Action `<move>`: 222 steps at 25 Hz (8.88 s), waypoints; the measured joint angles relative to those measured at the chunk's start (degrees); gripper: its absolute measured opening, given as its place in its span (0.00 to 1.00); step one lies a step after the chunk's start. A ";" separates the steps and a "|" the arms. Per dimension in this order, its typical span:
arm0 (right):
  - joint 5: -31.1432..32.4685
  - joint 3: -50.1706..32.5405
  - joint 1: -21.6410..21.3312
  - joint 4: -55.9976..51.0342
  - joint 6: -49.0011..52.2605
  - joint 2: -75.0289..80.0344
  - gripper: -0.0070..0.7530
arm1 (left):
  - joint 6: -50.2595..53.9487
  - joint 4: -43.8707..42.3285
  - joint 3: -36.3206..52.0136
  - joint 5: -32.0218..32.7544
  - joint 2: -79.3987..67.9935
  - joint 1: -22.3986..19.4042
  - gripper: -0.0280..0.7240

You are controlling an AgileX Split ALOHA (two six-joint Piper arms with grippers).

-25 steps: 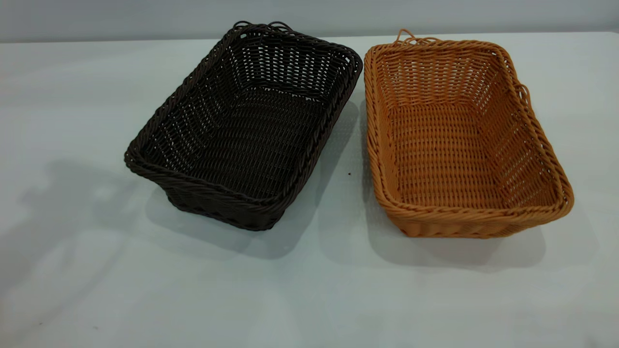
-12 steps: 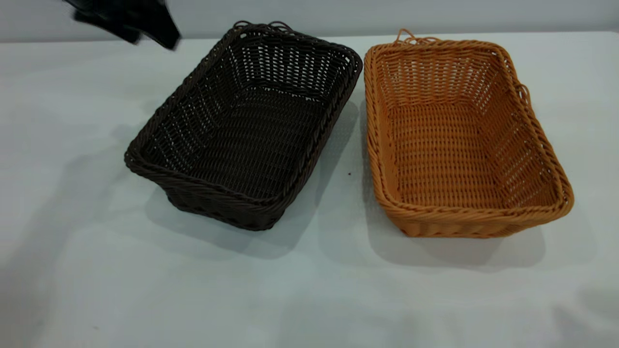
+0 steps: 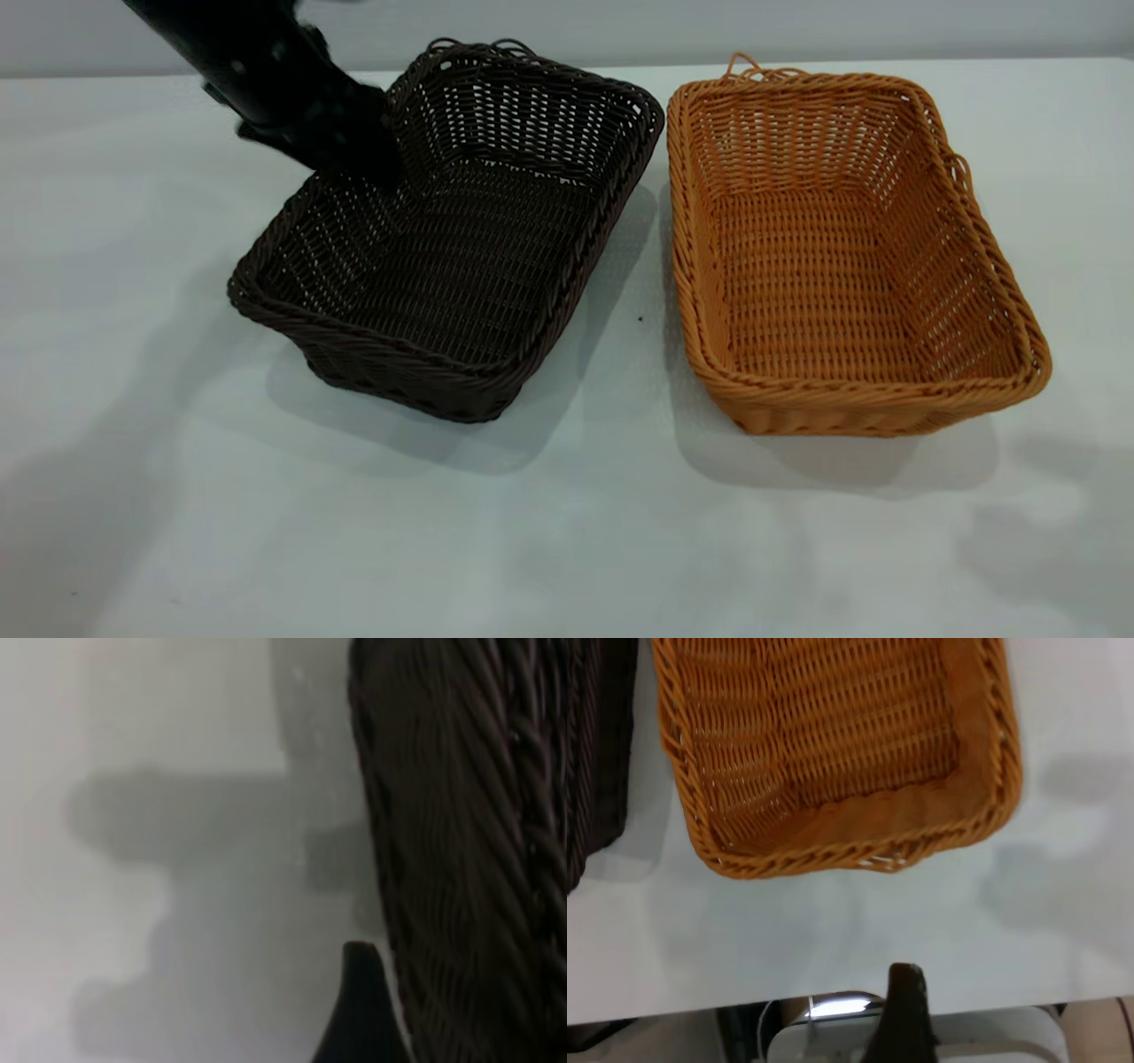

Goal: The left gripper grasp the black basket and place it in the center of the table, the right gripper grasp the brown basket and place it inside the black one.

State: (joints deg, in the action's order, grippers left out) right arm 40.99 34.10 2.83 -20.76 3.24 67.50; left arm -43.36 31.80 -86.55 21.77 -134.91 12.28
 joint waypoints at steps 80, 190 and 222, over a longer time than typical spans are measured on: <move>-10.56 28.01 -11.27 -57.92 -39.23 53.69 0.10 | -29.95 3.67 -17.43 20.01 -2.85 -10.06 0.14; 23.07 51.10 6.89 7.27 -9.95 6.71 0.78 | 23.22 -22.32 -17.51 45.05 41.63 -6.12 0.71; 29.38 0.25 6.89 5.10 -13.18 -54.31 0.78 | 32.87 -22.32 45.24 45.10 111.82 -6.12 0.71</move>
State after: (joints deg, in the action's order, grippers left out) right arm 70.37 34.35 9.73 -15.67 -9.94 13.19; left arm -10.49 9.48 -41.31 66.86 -23.08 6.16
